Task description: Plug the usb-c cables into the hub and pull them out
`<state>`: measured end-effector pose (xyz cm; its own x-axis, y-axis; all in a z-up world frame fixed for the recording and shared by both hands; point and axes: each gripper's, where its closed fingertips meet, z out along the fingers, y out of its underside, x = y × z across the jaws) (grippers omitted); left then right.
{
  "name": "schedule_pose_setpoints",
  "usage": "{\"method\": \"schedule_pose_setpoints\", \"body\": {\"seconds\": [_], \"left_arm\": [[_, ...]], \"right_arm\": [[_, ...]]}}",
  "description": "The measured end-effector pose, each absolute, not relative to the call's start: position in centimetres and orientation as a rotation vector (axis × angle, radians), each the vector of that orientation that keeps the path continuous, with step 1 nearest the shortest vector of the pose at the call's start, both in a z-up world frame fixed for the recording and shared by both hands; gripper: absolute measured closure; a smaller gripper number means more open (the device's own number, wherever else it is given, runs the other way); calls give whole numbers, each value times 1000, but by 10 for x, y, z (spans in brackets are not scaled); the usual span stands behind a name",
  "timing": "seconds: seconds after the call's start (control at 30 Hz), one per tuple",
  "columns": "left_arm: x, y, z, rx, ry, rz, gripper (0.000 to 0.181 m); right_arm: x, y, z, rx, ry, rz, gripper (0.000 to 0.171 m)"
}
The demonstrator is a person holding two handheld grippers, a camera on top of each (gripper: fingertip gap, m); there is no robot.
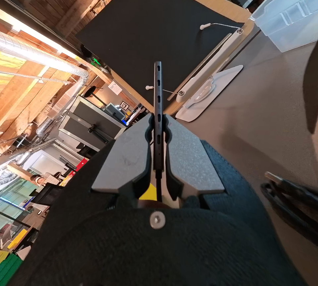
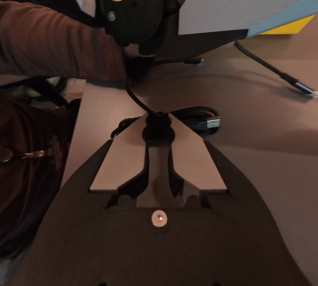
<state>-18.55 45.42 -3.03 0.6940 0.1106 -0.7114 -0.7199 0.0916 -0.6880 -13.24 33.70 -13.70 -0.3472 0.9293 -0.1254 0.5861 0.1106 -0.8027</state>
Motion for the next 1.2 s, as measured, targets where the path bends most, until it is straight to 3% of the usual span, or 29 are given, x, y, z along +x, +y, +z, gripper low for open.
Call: {"method": "schedule_pose_setpoints", "body": {"seconds": [0.47,0.67,0.83,1.0,1.2], "left_arm": [[-186,453,-29,-1342,561,661,174],[-188,454,-28,-1345,552,666,174],[-188,454,-29,-1351,550,665,174],[-188,454,-30,-1353,554,668,174],[-188,455,-31,-1355,555,672,174]], "right_arm": [[-90,350,-136,-1436,-2075,1096,159],[-97,386,-116,-1481,-1838,1014,169],[-84,459,-107,-1687,-1449,804,171],[-90,440,-70,-1562,-1346,1157,158],[-101,433,-107,-1680,-1480,999,149]]}}
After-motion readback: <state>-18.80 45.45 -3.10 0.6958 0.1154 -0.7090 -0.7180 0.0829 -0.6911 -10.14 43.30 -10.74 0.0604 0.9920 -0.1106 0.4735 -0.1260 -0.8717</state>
